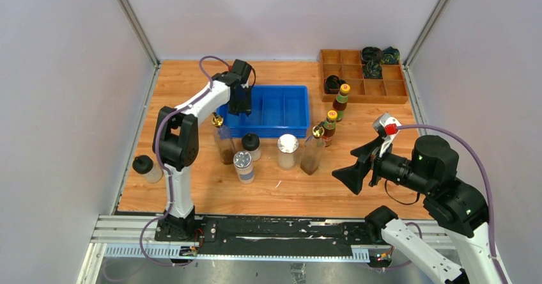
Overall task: Organize the condiment bottles
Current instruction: Move the storage box to the center of the board, then pick up the bottle from the center of the board.
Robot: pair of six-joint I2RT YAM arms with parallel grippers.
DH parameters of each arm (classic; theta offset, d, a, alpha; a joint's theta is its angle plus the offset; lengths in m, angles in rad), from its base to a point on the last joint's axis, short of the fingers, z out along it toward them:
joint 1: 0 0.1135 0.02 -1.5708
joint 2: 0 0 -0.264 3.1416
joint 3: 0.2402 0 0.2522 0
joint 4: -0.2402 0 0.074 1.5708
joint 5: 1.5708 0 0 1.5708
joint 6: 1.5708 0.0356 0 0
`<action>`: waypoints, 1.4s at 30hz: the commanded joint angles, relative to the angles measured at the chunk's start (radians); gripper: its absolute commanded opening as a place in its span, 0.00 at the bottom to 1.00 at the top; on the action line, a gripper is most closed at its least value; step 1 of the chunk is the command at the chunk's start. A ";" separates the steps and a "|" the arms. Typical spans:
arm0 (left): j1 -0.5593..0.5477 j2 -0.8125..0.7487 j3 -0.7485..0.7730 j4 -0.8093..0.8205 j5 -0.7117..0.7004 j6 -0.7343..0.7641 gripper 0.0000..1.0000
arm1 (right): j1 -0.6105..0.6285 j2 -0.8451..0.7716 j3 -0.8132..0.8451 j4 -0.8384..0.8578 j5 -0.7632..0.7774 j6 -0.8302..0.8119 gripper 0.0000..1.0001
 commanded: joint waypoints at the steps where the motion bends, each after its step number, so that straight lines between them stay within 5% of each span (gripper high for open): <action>1: -0.007 0.032 0.164 -0.055 -0.044 0.053 0.49 | 0.008 -0.008 0.004 0.003 -0.024 0.011 1.00; 9: 0.001 0.004 0.326 -0.131 -0.066 0.103 0.66 | 0.008 0.002 0.026 -0.018 -0.010 0.003 1.00; 12: 0.004 -0.061 0.352 -0.136 -0.056 0.123 0.99 | 0.008 0.010 0.036 -0.035 0.006 -0.003 1.00; 19: 0.004 -0.373 0.180 -0.118 -0.009 0.119 1.00 | 0.007 0.031 0.025 -0.097 0.138 -0.061 1.00; 28: 0.003 -0.907 -0.251 0.141 0.056 0.095 1.00 | 0.008 -0.064 -0.207 0.179 0.199 -0.107 0.99; 42: -0.004 -1.137 -0.501 0.145 0.119 0.049 1.00 | 0.010 0.135 -0.179 0.281 0.132 -0.110 0.98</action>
